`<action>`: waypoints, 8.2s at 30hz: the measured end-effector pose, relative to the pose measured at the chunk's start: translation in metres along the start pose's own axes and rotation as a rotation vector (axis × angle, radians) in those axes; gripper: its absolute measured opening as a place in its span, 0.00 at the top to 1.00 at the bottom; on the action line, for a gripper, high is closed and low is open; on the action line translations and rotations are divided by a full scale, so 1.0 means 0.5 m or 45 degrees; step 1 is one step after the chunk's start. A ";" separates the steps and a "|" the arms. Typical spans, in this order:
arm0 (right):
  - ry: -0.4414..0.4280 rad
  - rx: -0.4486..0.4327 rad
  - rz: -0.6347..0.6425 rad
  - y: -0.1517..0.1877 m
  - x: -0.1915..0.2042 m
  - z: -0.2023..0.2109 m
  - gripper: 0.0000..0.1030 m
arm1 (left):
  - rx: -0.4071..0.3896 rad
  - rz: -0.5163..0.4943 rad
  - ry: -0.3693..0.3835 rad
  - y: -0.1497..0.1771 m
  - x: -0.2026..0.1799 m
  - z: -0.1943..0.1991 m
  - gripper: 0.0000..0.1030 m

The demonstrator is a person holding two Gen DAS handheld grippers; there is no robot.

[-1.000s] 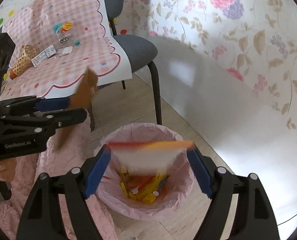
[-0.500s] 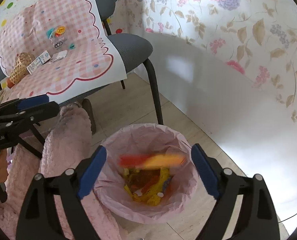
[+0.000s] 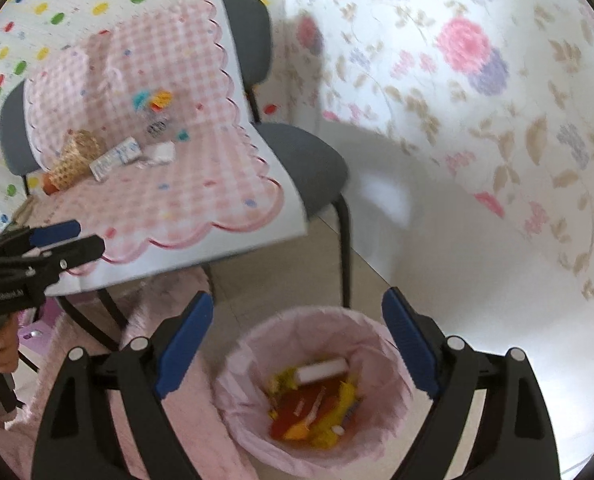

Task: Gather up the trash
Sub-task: 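Move both tools back over the chair seat, then grasp the bamboo basket with the left tool while the right tool grasps the milk carton and paper, then carry the basket and carton to the pink bin and open both tools, then move both tools back over the chair seat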

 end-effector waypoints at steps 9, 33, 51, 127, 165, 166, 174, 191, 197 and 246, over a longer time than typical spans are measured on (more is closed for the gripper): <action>-0.125 -0.096 0.111 -0.098 0.101 -0.015 0.20 | -0.052 0.109 -0.153 -0.026 0.121 0.059 0.24; -0.313 -0.109 0.293 -0.309 0.295 -0.193 0.53 | -0.179 0.316 -0.530 -0.130 0.467 0.114 0.17; -0.368 -0.033 0.360 -0.420 0.398 -0.339 0.48 | -0.066 0.409 -0.498 -0.244 0.730 -0.057 0.21; -0.333 0.101 0.392 -0.466 0.530 -0.517 0.28 | -0.105 0.506 -0.415 -0.252 0.597 -0.013 0.22; -0.254 0.002 0.297 -0.493 0.406 -0.507 0.33 | -0.084 0.477 -0.416 -0.238 0.542 -0.034 0.22; -0.264 -0.027 0.289 -0.491 0.398 -0.476 0.33 | -0.091 0.475 -0.410 -0.235 0.536 -0.025 0.22; -0.349 -0.092 0.263 -0.412 0.354 -0.315 0.33 | -0.132 0.446 -0.374 -0.182 0.458 0.040 0.22; -0.285 -0.120 0.184 -0.215 0.234 -0.100 0.32 | -0.116 0.267 -0.252 -0.041 0.223 0.091 0.22; -0.182 -0.098 0.181 -0.146 0.170 -0.035 0.32 | -0.077 0.208 -0.130 -0.003 0.128 0.083 0.22; 0.014 -0.063 -0.046 -0.016 -0.046 0.045 0.28 | -0.026 0.043 -0.052 -0.010 -0.022 0.011 0.15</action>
Point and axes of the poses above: each gripper's, at about its wrist camera, not at the fingertips, and z roughly against the way its jaws point, x to its left, y to its underside, the point moved 6 cm from there along -z, roughly the way its jaws point, and after that the axes turned 11 degrees about z, right-handed, at the moved point
